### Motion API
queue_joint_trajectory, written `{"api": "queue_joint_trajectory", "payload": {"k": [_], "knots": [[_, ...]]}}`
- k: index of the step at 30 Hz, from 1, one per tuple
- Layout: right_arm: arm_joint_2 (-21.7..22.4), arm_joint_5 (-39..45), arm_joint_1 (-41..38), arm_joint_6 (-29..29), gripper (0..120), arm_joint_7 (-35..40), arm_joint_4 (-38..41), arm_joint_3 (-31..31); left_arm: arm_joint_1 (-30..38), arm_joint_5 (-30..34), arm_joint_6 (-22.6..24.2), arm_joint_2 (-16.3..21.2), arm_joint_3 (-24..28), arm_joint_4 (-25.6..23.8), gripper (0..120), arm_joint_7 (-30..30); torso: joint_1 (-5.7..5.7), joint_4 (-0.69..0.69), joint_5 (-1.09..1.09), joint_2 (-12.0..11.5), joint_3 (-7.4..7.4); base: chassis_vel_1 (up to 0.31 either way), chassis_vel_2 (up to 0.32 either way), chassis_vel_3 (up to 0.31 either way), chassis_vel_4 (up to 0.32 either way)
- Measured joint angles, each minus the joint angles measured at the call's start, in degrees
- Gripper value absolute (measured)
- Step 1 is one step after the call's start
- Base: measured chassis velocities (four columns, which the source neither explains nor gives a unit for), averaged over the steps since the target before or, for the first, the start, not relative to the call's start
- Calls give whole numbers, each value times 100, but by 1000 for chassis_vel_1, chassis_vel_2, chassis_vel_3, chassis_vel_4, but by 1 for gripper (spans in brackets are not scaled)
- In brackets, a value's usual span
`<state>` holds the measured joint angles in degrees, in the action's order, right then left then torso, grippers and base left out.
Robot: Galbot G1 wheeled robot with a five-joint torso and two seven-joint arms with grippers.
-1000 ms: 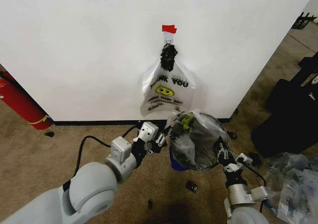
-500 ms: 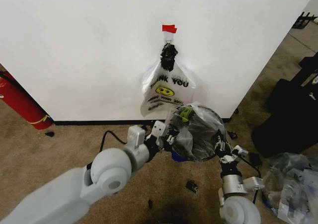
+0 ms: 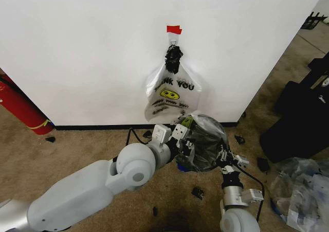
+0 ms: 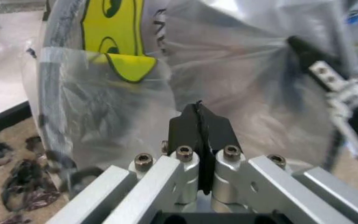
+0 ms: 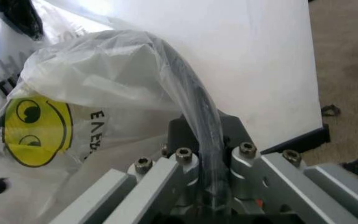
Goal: Pick up the garbage bag from the wall and place it over the trash bin.
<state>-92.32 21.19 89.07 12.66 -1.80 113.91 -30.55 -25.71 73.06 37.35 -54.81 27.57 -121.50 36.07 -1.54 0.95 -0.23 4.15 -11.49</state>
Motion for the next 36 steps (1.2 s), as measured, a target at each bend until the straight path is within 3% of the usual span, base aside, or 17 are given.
{"api": "queue_joint_trajectory", "payload": {"k": [6,11,22,36], "knots": [[62,145,-50,48,0,-6,-60,-142,526,76,-4,-680,423,659,0,429,0,8,3,0,0,0,0,0,0],[293,528,-153,58,0,15,-199,-265,884,50,-182,-1383,773,1448,0,519,0,5,3,0,0,0,0,0,0],[162,531,-129,98,0,7,-82,-193,1033,-308,-107,-1737,1033,2327,0,731,0,5,2,0,0,0,0,0,0],[102,364,-96,96,0,-15,-60,-163,1165,-554,13,-1929,1530,2904,0,714,0,4,2,0,0,0,0,0,0]]}}
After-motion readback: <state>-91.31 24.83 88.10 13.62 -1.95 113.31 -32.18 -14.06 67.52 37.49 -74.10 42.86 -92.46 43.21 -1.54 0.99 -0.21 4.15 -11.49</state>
